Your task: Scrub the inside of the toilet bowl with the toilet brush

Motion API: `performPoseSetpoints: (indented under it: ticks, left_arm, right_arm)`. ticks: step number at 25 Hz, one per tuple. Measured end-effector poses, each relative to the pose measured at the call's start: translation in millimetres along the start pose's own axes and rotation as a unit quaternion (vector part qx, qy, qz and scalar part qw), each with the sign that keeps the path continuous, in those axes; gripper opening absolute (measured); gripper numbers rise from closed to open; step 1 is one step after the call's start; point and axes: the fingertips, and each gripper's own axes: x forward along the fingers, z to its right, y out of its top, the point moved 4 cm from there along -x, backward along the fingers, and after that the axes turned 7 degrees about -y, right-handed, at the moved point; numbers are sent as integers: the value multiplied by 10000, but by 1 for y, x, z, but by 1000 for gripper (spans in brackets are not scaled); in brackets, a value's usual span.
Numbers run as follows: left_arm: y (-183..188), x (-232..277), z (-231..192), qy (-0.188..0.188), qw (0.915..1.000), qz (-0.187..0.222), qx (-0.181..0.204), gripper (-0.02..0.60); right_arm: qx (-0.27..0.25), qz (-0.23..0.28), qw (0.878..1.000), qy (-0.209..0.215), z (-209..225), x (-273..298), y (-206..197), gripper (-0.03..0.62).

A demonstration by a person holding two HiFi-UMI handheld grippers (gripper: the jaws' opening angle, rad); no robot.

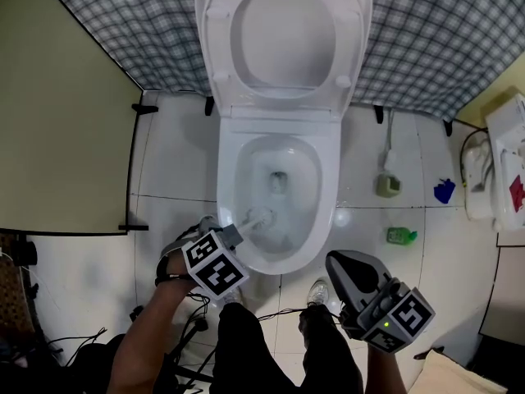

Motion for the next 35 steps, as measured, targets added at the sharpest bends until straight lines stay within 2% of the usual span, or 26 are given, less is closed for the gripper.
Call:
performPoseSetpoints:
  ticks: [3,7,9,14,19,23,28,35]
  left_arm:
    - [-4,10,-4,78,9998,-157,102,199]
    - [5,22,9,-582,9982,96,-71,195]
    - [9,28,14,-720,9972,169,-80,192]
    - [22,37,11,-700,9970,280,-190,192]
    - [29,51,7,-719,9938,523,-670,192]
    - [36,67,-3,-571,9884,883,-1092,192]
    - [48,78,-20,-280,9761,1474,-1575,192]
    - [64,70,-43,415,9738,1716,-1432,192]
  right_arm:
    - [25,-43,10000,-23,1,4,-2,0]
    - [37,-56,9999,-100,10,7,-4,0]
    - [48,-80,9999,-142,12,7,-6,0]
    - [62,-106,9996,-238,19,5,-6,0]
    - [74,-155,9994,-296,22,6,-9,0]
    - [96,-185,9993,-324,24,10,-11,1]
    - [97,-221,9989,-398,31,11,-11,0]
    - [127,-245,9986,-450,34,12,-13,1]
